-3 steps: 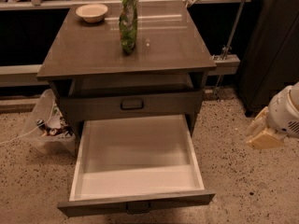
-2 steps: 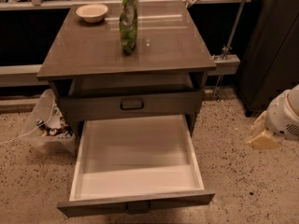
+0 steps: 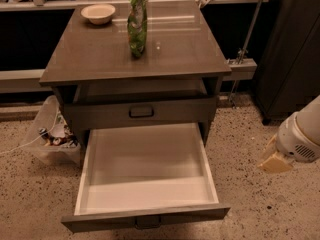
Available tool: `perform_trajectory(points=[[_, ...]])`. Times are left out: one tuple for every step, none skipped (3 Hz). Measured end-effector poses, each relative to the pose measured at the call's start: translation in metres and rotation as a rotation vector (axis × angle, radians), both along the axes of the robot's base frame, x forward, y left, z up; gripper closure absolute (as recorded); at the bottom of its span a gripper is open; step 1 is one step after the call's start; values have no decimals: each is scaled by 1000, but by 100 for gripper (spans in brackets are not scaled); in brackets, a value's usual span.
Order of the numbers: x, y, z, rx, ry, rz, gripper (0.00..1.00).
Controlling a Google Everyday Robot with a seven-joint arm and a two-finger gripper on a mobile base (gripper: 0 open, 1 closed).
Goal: Close middle drawer
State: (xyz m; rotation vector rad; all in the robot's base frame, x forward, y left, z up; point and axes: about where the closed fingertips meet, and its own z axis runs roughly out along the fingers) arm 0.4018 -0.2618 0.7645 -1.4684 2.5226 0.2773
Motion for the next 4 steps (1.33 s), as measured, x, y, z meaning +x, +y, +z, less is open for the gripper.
perform_trajectory(points=[[-4, 1, -19, 4, 40, -7, 100], [-8, 3, -35, 5, 77, -14, 100], [-8, 3, -35, 5, 77, -14, 100], [-10, 6, -68, 28, 147, -31, 100]])
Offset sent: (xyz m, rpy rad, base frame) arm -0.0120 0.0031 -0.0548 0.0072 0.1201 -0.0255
